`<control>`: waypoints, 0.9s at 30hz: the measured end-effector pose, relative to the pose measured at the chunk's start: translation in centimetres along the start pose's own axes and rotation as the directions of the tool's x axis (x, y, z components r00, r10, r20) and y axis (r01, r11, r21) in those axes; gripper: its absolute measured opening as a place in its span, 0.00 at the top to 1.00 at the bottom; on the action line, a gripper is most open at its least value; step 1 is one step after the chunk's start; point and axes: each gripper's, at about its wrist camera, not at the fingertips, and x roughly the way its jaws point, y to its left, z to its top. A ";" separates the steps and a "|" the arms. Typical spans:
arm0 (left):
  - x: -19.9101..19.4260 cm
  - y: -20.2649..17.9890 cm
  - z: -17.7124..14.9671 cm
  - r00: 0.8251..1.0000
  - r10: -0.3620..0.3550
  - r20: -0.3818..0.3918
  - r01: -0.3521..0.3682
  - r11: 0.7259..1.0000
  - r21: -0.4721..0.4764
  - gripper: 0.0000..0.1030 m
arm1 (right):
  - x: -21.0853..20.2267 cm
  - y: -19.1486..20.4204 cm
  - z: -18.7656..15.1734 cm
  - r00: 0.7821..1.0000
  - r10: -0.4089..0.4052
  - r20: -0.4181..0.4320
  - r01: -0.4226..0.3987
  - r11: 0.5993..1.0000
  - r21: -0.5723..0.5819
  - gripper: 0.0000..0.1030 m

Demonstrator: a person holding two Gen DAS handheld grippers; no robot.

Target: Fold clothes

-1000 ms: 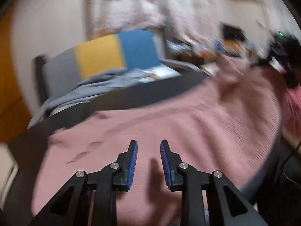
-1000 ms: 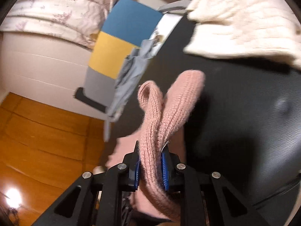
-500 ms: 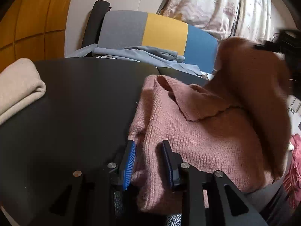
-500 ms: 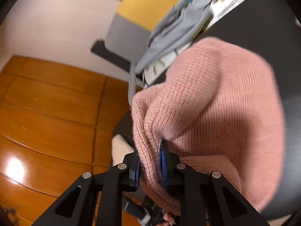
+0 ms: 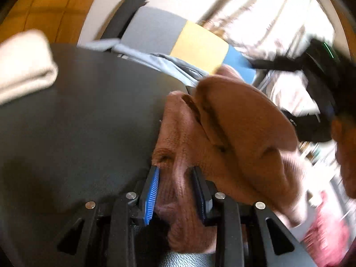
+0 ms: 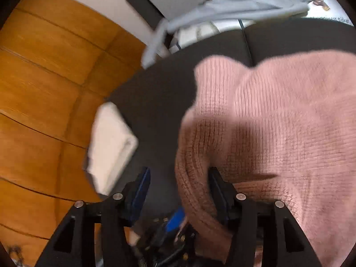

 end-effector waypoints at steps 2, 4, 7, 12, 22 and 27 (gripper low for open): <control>-1.2 1.3 0.3 0.998 -0.050 0.028 0.053 0.991 -0.124 0.71 | -3.4 -1.2 -0.7 0.998 0.002 0.070 -0.002 1.000 -0.005 0.48; -2.1 2.2 0.5 0.994 -0.089 0.059 0.100 0.972 -0.215 0.69 | -5.7 -3.0 -1.5 0.994 -0.014 0.112 0.012 1.000 0.013 0.48; -2.3 1.7 1.4 0.993 -0.109 0.045 0.116 0.968 -0.224 0.66 | -5.5 -5.9 -3.3 0.997 0.020 0.078 -0.027 0.996 0.089 0.46; -2.0 0.8 2.7 0.996 -0.086 -0.021 0.081 0.979 -0.186 0.64 | -1.3 -3.3 -6.1 0.992 0.108 -0.069 -0.113 0.991 -0.066 0.44; -0.3 4.1 4.5 0.962 -0.235 -0.138 0.160 0.896 -0.414 0.49 | -5.9 -2.3 -8.0 0.998 0.017 0.067 0.007 0.937 -0.349 0.44; 0.9 2.0 6.0 0.946 -0.260 -0.193 0.170 0.906 -0.387 0.36 | -6.4 -3.6 -6.1 0.977 -0.085 0.195 0.140 0.947 -0.288 0.59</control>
